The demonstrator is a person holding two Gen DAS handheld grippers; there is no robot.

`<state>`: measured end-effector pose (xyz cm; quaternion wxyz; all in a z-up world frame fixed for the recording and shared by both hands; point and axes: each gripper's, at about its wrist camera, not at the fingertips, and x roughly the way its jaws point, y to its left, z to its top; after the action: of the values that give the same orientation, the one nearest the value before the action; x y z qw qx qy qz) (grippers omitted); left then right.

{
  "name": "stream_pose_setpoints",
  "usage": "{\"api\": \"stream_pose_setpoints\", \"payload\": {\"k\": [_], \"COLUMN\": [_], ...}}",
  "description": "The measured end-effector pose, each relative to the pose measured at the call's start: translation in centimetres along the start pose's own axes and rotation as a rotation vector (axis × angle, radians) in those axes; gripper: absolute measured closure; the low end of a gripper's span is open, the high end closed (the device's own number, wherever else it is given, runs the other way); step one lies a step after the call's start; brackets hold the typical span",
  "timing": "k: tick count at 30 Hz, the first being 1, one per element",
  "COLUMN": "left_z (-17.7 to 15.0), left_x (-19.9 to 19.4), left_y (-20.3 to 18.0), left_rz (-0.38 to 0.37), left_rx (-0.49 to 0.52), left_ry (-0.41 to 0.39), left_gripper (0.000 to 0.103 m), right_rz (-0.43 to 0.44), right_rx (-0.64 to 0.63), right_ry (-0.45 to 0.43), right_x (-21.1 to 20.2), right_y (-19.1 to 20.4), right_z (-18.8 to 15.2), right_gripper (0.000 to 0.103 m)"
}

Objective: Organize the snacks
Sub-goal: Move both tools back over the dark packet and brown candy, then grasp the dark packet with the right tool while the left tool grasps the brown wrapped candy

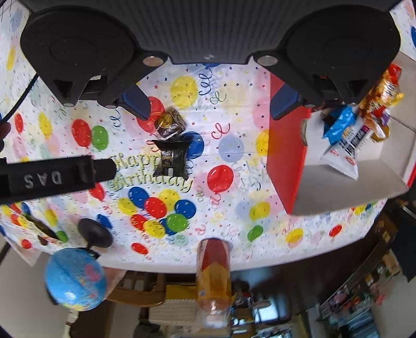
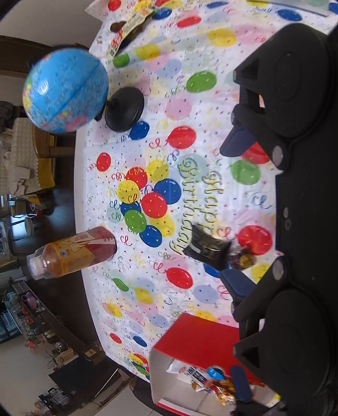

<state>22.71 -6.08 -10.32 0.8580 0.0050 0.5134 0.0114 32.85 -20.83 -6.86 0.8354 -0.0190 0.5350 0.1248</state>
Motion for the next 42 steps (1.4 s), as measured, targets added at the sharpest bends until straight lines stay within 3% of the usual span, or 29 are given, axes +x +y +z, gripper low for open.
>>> {"api": "stream_pose_setpoints", "payload": {"k": [5, 12, 15, 17, 19, 24, 27, 31, 33, 34, 36, 37, 42], "left_z": [0.5, 1.1, 1.3, 1.4, 1.4, 1.2, 1.0, 0.9, 0.9, 0.8, 0.8, 0.7, 0.8], "left_x": [2.8, 5.5, 6.4, 7.3, 7.8, 8.9, 9.5, 9.7, 9.7, 9.8, 9.9, 10.0, 10.0], "left_y": [-0.2, -0.7, -0.7, -0.5, -0.3, -0.6, -0.7, -1.6, -2.2, -2.4, -2.9, -3.0, -2.1], "left_rz": [-0.014, -0.040, -0.046, -0.051, -0.056, -0.093, -0.127, -0.144, -0.155, -0.165, -0.169, -0.164, -0.163], "left_rx": [-0.060, -0.071, -0.090, -0.107, -0.117, -0.088, -0.079, -0.038, -0.006, 0.005, 0.026, 0.036, 0.013], "left_ry": [0.038, 0.062, 0.083, 0.106, 0.117, 0.115, 0.120, 0.101, 0.084, 0.084, 0.085, 0.094, 0.092], "left_gripper": [0.005, 0.006, 0.015, 0.015, 0.015, 0.019, 0.020, 0.026, 0.034, 0.037, 0.058, 0.061, 0.061], "right_rz": [0.015, 0.043, 0.060, 0.059, 0.060, 0.071, 0.068, 0.057, 0.055, 0.064, 0.071, 0.071, 0.065], "right_rx": [0.008, -0.014, -0.018, -0.026, -0.036, -0.067, -0.112, -0.138, -0.132, -0.120, -0.105, -0.099, -0.068], "right_ry": [0.053, 0.133, 0.159, 0.182, 0.195, 0.200, 0.194, 0.180, 0.171, 0.169, 0.165, 0.163, 0.153], "right_x": [4.1, 9.2, 10.6, 11.6, 12.2, 12.8, 12.7, 12.4, 12.2, 12.2, 12.1, 12.0, 11.3], "right_y": [0.9, 2.9, 3.4, 3.6, 3.8, 3.9, 4.0, 3.6, 3.0, 2.6, 2.2, 2.0, 0.8], "right_z": [1.8, 3.1, 3.4, 3.5, 3.5, 3.0, 2.9, 2.8, 2.7, 2.7, 2.6, 2.6, 2.0], "right_gripper": [0.017, 0.024, 0.025, 0.027, 0.033, 0.035, 0.042, 0.061, 0.068, 0.069, 0.070, 0.071, 0.073]}}
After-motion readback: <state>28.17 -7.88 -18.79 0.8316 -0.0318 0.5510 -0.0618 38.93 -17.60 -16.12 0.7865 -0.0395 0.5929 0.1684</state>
